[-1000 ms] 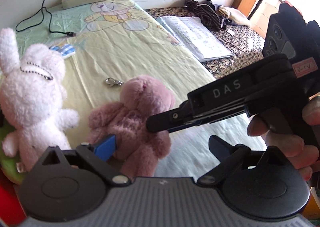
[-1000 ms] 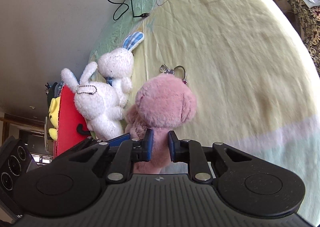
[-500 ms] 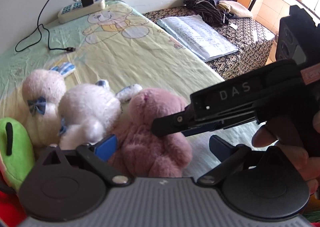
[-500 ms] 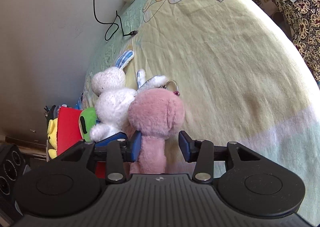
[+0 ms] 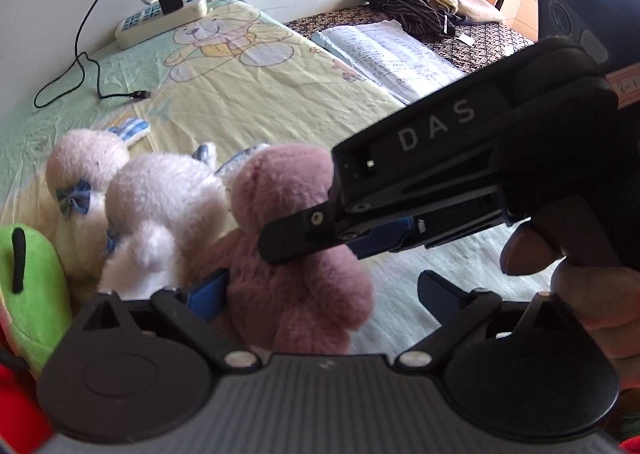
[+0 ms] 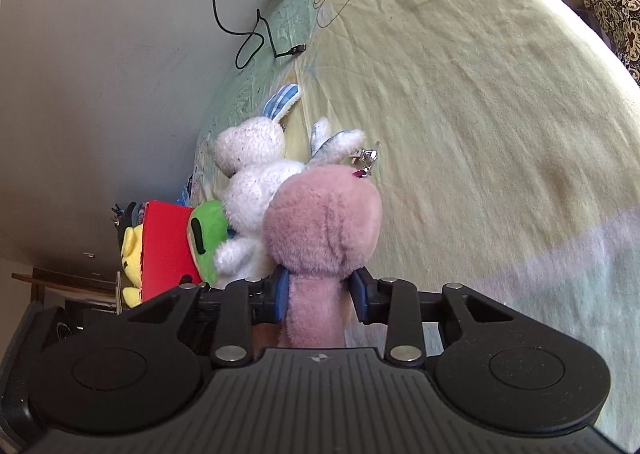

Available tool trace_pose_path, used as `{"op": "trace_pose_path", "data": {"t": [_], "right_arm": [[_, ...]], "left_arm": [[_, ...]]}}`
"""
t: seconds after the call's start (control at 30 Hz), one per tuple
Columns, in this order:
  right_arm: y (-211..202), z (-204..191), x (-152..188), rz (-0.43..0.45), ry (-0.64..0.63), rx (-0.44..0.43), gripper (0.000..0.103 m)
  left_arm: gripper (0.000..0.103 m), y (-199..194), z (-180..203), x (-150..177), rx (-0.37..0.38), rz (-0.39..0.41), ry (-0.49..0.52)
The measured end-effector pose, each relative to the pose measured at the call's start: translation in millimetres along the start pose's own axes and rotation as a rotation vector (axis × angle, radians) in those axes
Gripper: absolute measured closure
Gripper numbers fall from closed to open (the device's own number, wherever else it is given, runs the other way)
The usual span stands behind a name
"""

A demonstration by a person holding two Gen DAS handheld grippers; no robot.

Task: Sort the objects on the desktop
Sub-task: 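Lift the pink teddy bear with the right tool and carry it to the red box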

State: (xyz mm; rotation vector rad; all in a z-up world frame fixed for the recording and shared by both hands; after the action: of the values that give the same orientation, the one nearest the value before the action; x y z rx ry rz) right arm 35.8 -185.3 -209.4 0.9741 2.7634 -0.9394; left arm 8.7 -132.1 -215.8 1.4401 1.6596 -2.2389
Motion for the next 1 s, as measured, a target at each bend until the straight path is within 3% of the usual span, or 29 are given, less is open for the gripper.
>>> {"op": "trace_pose_path", "data": {"t": [0.27,0.47,0.73,1.0], "right_arm": [[-36,-15,22,0.003,-0.097,0.054,0.071],[-55,-52,30,0.055,-0.198,0.019,0.071],[-56,-131,35,0.143,-0.314,-0.120,0.071],[-21,-213,58,0.175,-0.404,-0.215,0.071]], "left_arm": [[0.008,-29,25,5,0.084,0.014,-0.017],[0.008,-63,22,0,0.109,0.082,-0.050],[0.008,-141,-26,-30,0.061,0.296,-0.132],[0.008,-209,-92,-24,-0.017,0.423,-0.155]]}}
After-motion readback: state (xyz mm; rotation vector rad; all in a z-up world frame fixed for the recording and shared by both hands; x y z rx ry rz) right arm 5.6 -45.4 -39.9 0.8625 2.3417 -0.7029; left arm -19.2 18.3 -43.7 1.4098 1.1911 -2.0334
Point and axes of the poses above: each gripper's, at about its wrist camera, not at the fingertips, and y roughly the way its jaws point, z to its right, x to its underside, the point moved 10 cm from there along y, roughly the way its jaws point, and after that the axes turned 8 degrees about z, right-handed, at the moved point
